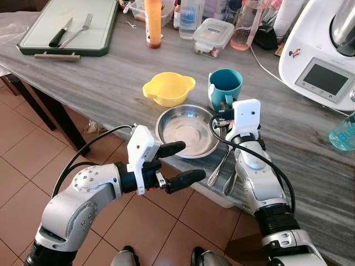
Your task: Setting the table
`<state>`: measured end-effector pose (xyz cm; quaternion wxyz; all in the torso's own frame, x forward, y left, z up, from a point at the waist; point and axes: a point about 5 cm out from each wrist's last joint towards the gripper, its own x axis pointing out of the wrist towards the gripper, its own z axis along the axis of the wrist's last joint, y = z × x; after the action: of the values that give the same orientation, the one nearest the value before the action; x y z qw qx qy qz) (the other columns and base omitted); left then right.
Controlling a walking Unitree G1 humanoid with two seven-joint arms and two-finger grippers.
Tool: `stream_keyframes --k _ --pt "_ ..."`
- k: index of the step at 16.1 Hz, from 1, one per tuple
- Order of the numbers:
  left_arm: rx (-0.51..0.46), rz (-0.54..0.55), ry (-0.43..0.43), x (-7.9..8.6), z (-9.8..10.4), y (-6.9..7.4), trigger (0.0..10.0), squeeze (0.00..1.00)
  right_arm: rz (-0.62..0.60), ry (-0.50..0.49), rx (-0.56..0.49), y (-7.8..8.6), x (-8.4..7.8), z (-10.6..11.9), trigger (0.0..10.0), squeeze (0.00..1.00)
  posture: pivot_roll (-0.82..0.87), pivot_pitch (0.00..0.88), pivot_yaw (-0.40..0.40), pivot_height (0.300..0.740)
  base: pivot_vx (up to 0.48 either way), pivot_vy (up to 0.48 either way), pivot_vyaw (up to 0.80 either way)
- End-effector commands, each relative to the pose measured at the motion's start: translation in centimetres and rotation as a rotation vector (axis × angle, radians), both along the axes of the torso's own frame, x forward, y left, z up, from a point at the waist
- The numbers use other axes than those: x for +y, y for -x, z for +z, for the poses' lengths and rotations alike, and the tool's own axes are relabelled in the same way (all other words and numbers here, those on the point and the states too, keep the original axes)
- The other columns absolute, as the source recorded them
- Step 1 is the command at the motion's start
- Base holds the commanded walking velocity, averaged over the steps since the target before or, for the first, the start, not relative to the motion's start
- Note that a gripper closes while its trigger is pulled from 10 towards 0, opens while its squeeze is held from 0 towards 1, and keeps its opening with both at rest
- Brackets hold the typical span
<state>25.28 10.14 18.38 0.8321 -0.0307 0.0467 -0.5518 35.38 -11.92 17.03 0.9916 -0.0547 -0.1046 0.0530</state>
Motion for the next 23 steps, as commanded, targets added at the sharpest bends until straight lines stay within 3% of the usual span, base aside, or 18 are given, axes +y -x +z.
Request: stream_keyframes --k 1,10,11,12,23 --pt "-0.008 -0.017 -0.009 -0.2 0.0 0.3 10.0 0.00 -0.002 -0.015 -0.004 0.2 -0.2 -0.1 10.0 0.00 0.20 0.237 -0.069 0.740 0.000 0.000 0.00" --pt "-0.005 -0.019 -0.016 -0.3 -0.4 0.1 10.0 0.00 -0.002 -0.042 0.019 1.0 0.5 -0.8 10.0 0.00 0.19 0.234 -0.066 0.740 0.000 0.000 0.00" --pt "-0.006 -0.019 -0.015 -0.4 -0.4 0.1 10.0 0.00 -0.002 -0.043 0.019 1.1 0.5 -0.8 10.0 0.63 0.19 0.234 -0.066 0.740 0.000 0.000 0.00" --pt "-0.006 -0.019 -0.015 -0.4 -0.4 0.1 10.0 0.00 -0.005 -0.043 0.021 1.1 0.5 -0.8 10.0 1.00 0.19 0.235 -0.066 0.740 0.000 0.000 0.00" --pt "-0.007 -0.019 -0.019 -0.6 -0.5 0.3 10.0 0.00 -0.010 -0.045 -0.004 1.0 0.4 0.2 10.0 1.00 0.19 0.232 -0.064 0.740 0.000 0.000 0.00"
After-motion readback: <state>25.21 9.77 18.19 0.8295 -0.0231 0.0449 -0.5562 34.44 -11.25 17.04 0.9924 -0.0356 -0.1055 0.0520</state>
